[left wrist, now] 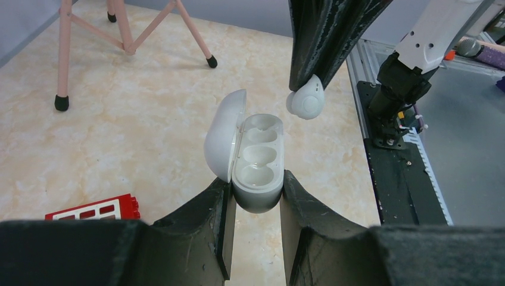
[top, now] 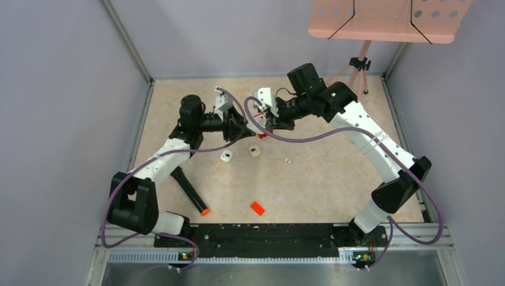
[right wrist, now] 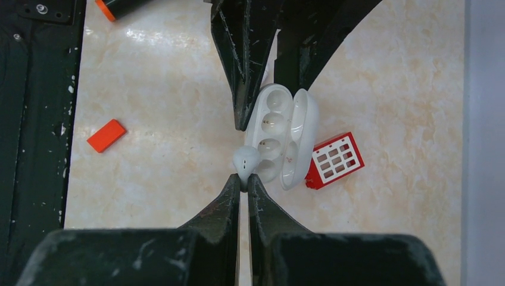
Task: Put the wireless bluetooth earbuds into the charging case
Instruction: Place the earbud in the charging case.
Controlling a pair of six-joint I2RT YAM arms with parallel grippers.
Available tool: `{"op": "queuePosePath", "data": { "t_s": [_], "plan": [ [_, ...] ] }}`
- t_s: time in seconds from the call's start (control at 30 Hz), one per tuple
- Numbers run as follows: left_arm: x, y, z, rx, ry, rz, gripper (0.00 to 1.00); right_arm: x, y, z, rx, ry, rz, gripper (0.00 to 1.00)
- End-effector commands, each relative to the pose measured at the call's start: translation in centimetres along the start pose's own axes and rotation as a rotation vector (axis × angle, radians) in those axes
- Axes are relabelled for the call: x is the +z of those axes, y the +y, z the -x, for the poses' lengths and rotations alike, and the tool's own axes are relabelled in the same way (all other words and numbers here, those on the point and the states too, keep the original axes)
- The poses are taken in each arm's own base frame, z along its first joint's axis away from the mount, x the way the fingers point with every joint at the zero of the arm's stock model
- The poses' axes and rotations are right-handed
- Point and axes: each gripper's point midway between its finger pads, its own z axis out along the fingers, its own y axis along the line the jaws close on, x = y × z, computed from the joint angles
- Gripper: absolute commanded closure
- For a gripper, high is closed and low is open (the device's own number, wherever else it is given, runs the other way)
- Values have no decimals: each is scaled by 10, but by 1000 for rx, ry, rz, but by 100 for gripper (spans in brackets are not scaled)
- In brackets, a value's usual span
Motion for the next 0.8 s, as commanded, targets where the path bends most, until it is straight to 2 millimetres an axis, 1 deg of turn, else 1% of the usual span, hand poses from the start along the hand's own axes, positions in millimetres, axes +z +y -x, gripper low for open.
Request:
{"op": "queuePosePath", "data": {
  "t_s": [0.0, 0.4, 0.77],
  "plan": [
    [1, -10, 24, 112, -15, -45, 100, -3, -10, 12, -59, -2, -43, 100],
    [2, -15, 30, 135, -25, -63, 100, 4, -15, 6, -49, 18, -52, 100],
    [3, -16, 32, 147, -30, -66, 100, 14, -11, 3, -71, 32, -31, 100]
  ]
}}
